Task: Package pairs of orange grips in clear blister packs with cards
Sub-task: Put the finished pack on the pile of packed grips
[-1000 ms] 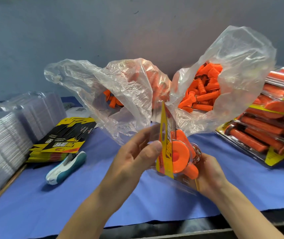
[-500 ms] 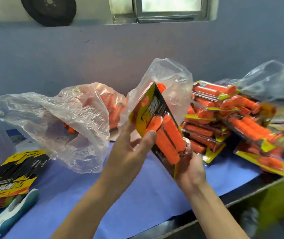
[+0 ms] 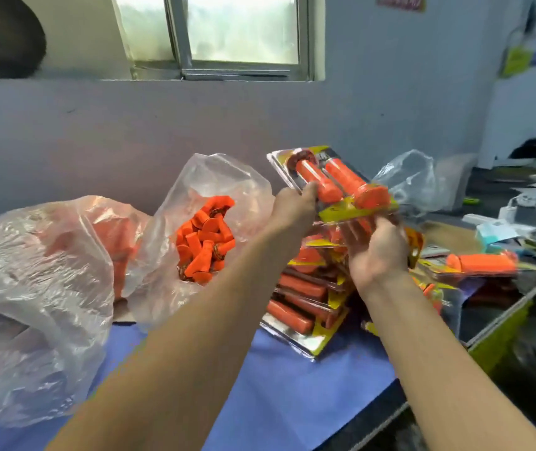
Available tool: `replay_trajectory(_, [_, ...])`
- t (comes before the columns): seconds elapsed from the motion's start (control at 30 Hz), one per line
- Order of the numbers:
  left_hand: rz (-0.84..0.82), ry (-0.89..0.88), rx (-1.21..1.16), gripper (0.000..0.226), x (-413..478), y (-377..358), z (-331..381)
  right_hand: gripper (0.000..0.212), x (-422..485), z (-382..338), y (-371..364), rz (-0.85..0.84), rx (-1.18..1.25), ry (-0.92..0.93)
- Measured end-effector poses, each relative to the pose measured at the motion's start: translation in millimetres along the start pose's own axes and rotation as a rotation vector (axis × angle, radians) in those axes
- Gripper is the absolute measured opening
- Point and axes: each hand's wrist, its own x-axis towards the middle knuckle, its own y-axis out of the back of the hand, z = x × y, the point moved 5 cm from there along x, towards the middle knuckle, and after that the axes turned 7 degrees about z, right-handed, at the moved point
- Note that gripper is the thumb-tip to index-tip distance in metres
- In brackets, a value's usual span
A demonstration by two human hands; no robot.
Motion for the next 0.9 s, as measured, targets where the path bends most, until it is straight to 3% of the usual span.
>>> replay_trajectory(0.13, [-0.048,0.246,-0.12,0.018,56,-20,-14,0.033,50,11,-23,-0.014,-0.134,0.026])
replay_trajectory(0.27, [-0.1,0.349,-0.224,0.013,96,-25,-33,0.031,91,31,-41,-0.037,-0.383,-0.044])
replay_trajectory(0.4, [-0.124,0.348,0.105,0.018,115,-28,-55,0.016,111,44,-49,-0.013,-0.589,-0.041])
replay_trajectory(0.47, [-0.113,0.388,0.121,0.024,119,-29,-61,0.012,113,46,-50,0.009,-0.783,0.057])
replay_trajectory(0.57, [-0.091,0.442,-0.05,0.024,117,-27,-62,0.04,111,47,-49,0.061,-1.051,0.203])
replay_trajectory(0.67, [-0.085,0.47,-0.256,0.015,103,-25,-63,0.053,109,48,-44,0.053,-1.121,0.242])
replay_trajectory(0.77, [-0.144,0.445,-0.21,0.022,87,-24,-71,0.053,101,54,-36,0.008,-1.123,0.215])
replay_trajectory(0.9, [-0.123,0.482,-0.135,0.011,73,-14,-74,0.06,75,63,-31,-0.046,-1.107,0.177])
